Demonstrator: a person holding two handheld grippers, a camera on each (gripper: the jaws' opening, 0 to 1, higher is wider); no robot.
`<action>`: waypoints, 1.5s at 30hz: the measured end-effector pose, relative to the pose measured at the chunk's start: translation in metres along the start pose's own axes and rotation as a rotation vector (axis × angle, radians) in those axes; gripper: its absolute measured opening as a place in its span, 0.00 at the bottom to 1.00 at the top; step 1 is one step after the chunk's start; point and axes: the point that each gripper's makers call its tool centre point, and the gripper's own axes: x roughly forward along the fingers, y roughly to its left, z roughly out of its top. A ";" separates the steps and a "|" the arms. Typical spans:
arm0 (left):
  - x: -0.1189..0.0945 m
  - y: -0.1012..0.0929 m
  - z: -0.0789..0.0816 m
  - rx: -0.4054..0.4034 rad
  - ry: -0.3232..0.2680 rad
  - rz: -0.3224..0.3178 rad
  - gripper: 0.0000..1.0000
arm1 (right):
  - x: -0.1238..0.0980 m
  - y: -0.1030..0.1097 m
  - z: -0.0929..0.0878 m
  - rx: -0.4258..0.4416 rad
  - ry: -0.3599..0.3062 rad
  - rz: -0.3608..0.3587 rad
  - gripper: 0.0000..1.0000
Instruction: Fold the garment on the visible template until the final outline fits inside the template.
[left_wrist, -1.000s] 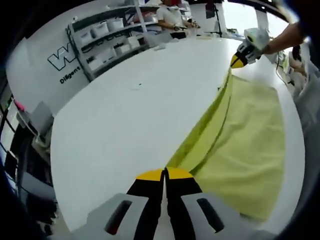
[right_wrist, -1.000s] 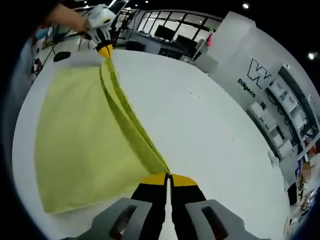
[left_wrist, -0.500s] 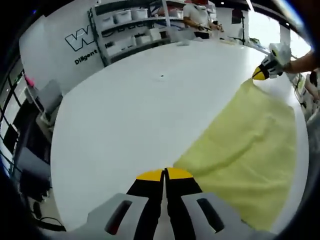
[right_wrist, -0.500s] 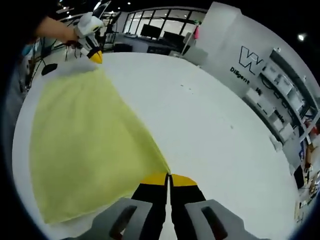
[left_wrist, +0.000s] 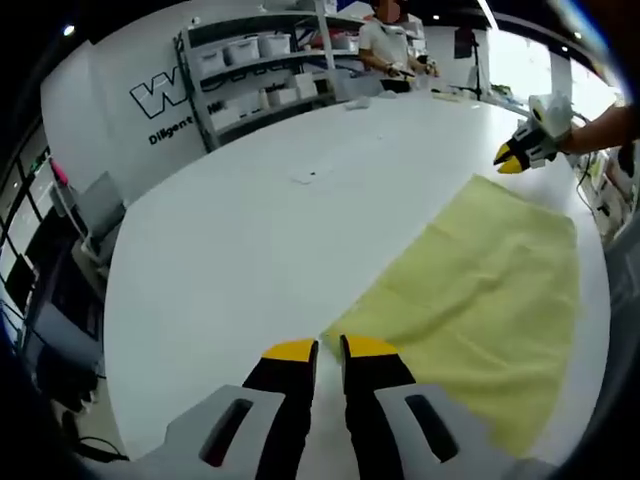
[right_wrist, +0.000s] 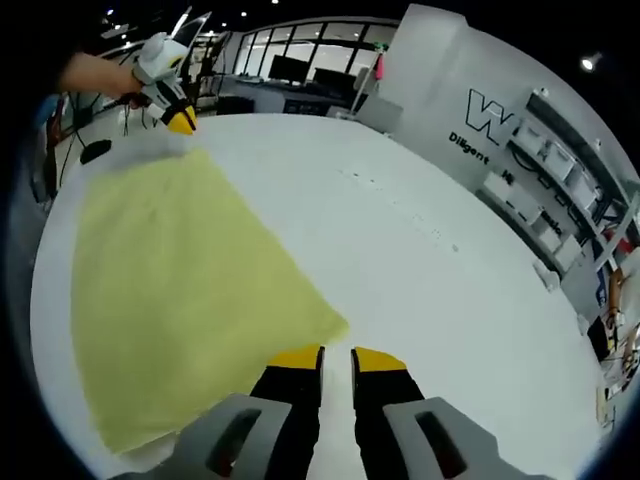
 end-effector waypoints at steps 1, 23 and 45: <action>-0.004 -0.003 0.000 0.003 -0.003 -0.003 0.21 | -0.003 0.001 0.000 0.015 -0.009 0.001 0.10; -0.149 -0.078 -0.040 -0.147 -0.110 0.035 0.61 | -0.129 0.074 0.017 0.253 -0.190 0.010 0.61; -0.207 -0.169 -0.070 -0.222 -0.199 0.081 0.92 | -0.198 0.159 -0.016 0.287 -0.217 0.008 0.90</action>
